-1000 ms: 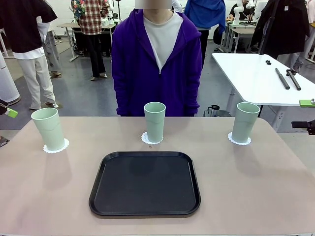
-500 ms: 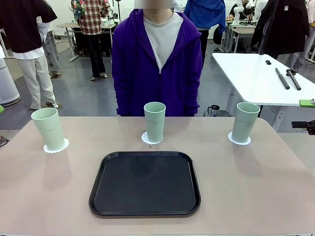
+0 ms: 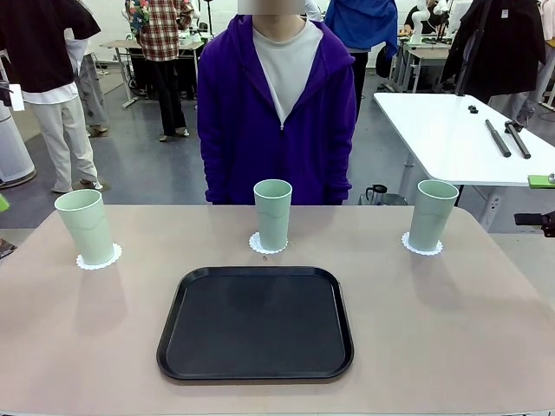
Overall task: Place coasters on the table and set cups on them.
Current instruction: Take one Reusable plastic cup from the Flat Tray and place it on a coaster set by the human.
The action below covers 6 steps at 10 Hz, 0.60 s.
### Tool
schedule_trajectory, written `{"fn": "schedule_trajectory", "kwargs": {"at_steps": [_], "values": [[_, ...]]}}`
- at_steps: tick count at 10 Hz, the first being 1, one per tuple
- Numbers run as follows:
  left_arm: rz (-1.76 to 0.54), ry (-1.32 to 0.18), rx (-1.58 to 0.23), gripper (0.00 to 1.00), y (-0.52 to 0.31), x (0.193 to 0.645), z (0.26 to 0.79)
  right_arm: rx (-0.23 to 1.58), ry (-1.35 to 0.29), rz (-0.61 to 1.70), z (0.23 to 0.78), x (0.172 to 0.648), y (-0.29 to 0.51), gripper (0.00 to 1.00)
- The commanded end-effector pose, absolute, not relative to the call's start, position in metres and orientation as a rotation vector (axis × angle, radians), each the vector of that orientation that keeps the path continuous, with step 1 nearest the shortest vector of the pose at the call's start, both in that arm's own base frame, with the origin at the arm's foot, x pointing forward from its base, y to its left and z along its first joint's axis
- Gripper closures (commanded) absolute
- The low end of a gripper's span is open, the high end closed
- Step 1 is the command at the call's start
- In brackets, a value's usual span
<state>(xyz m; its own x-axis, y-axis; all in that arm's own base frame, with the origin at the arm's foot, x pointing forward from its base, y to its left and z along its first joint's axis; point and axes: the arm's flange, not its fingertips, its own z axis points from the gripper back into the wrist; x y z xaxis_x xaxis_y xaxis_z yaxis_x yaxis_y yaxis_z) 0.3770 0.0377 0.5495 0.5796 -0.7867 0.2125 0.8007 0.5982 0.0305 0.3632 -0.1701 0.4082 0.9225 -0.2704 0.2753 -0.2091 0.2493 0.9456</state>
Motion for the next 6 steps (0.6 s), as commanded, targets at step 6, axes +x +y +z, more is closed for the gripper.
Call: {"fn": "schedule_trajectory", "kwargs": {"at_steps": [6], "values": [[-0.909,-0.216,-0.042,0.0,0.0403,0.3774,0.553,1.331,-0.436,-0.05,0.4083,0.3638,-0.1692,0.0]]}}
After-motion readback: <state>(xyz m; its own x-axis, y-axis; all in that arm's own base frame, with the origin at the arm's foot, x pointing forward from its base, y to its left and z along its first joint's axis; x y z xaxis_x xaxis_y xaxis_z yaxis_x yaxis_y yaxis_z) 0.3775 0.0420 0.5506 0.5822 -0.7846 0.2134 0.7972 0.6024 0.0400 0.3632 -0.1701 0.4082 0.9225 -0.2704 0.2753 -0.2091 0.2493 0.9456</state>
